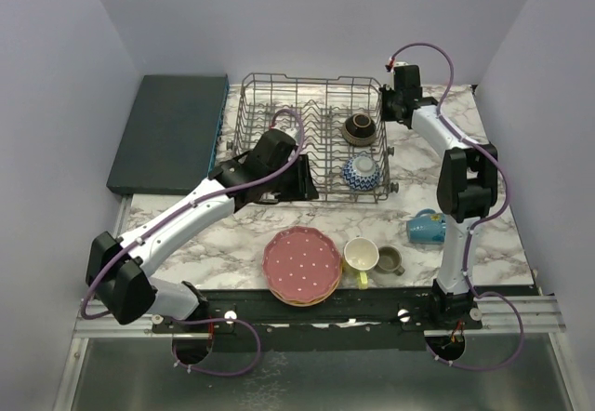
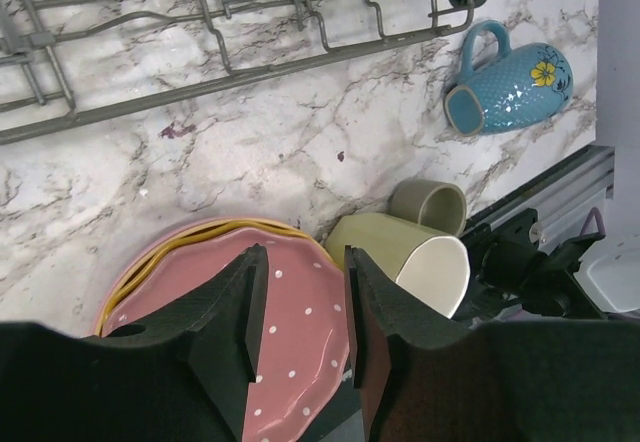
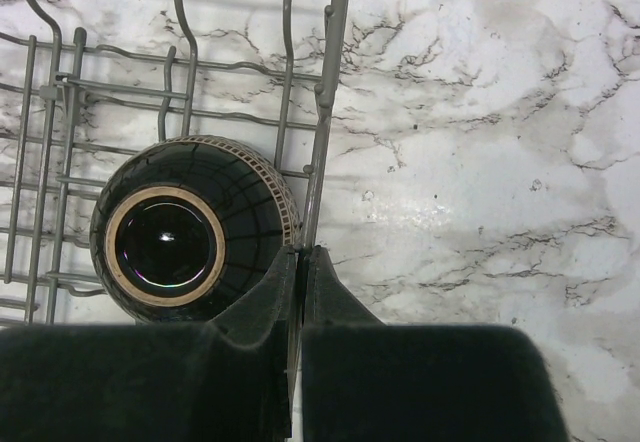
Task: Load the mixed dishes into the dish rack
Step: Adjust the dish rack at the center of the board.
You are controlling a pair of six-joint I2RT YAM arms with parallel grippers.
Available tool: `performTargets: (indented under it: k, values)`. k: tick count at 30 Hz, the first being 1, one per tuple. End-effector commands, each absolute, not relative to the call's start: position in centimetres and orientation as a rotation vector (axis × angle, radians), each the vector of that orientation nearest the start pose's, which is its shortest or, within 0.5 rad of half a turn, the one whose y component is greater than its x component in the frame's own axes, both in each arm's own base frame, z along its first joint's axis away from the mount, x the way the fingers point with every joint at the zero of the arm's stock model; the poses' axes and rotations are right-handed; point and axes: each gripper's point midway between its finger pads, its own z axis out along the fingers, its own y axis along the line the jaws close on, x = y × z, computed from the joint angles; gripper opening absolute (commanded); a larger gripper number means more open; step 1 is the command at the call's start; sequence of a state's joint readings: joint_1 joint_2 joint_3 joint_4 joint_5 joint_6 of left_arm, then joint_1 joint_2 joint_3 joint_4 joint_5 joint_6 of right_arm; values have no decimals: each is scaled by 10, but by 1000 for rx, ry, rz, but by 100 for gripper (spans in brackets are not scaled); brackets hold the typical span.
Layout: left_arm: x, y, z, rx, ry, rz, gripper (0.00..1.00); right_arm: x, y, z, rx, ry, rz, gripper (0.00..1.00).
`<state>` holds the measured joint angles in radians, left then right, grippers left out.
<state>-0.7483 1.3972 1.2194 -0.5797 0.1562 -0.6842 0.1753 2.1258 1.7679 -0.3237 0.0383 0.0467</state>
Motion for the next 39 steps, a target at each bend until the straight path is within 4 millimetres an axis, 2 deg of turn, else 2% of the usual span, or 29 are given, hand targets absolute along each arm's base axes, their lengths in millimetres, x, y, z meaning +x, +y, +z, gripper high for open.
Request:
performTargets:
  k: [1, 3, 6, 11, 16, 22, 27, 30, 34, 39]
  values:
    - [234, -274, 194, 121, 2493, -761, 42, 572, 152, 134, -244, 2186, 272, 1]
    - [232, -269, 193, 113, 2490, -746, 43, 574, 148, 138, -226, 2182, 243, 2]
    - [229, -263, 193, 105, 2483, -732, 44, 576, 144, 147, -199, 2163, 221, 12]
    - [228, -254, 191, 102, 2467, -703, 48, 579, 138, 167, -140, 2147, 198, 35]
    - [227, -247, 197, 101, 2436, -697, 51, 578, 128, 192, -94, 2108, 145, 45]
    - [225, -241, 205, 112, 2407, -697, 54, 564, 119, 226, -62, 2059, 123, 51]
    - [220, -239, 207, 126, 2399, -710, 57, 539, 107, 250, -27, 2045, 95, 56]
    - [217, -238, 208, 148, 2392, -722, 58, 516, 98, 259, -6, 2051, 74, 58]
    - [213, -237, 212, 161, 2377, -739, 60, 482, 89, 265, 25, 2081, 68, 59]
    - [210, -237, 212, 184, 2367, -758, 64, 438, 74, 264, 87, 2144, 44, 60]
